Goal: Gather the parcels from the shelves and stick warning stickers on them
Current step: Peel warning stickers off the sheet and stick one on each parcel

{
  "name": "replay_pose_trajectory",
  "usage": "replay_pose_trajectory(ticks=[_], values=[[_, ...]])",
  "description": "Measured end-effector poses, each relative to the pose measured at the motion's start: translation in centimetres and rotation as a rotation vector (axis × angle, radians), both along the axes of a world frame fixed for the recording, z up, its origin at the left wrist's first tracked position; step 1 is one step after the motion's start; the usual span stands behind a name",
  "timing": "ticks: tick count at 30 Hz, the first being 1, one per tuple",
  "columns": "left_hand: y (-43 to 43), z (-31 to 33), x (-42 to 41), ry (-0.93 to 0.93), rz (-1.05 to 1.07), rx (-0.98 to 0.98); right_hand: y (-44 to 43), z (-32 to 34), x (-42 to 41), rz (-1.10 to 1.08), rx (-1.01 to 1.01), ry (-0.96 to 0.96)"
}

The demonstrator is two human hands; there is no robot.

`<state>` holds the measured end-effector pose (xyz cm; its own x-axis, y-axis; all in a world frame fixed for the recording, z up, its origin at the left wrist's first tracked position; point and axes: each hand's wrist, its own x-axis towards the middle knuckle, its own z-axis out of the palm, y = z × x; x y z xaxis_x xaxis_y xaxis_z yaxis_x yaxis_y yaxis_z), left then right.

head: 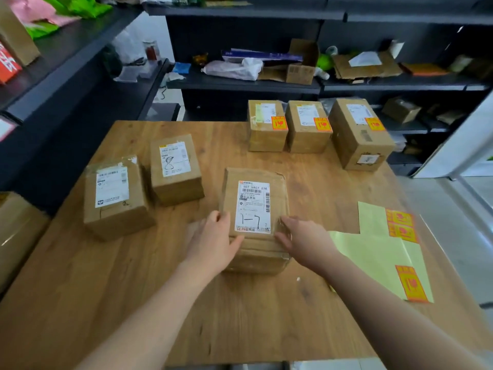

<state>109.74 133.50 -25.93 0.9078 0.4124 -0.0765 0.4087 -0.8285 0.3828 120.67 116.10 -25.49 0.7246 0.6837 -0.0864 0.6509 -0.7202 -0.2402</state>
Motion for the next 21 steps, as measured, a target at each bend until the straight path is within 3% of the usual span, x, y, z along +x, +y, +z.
replay_pose_trajectory(ticks=[12, 15, 18, 21], values=[[-3.5, 0.0, -2.0, -0.007, 0.072, 0.081, -3.9, -0.4, -1.7, 0.039, 0.105, 0.06], [-6.6, 1.5, -0.4, -0.099, 0.006, 0.172, -7.1, -0.4, -0.3, -0.016, 0.079, 0.047], [-11.2, 2.4, 2.0, -0.216, -0.081, 0.14, -12.3, -0.9, 1.9, -0.118, 0.048, 0.062], [-16.2, 1.9, 4.7, -0.16, -0.173, 0.065, -18.1, -1.9, 4.2, -0.225, -0.022, 0.084]])
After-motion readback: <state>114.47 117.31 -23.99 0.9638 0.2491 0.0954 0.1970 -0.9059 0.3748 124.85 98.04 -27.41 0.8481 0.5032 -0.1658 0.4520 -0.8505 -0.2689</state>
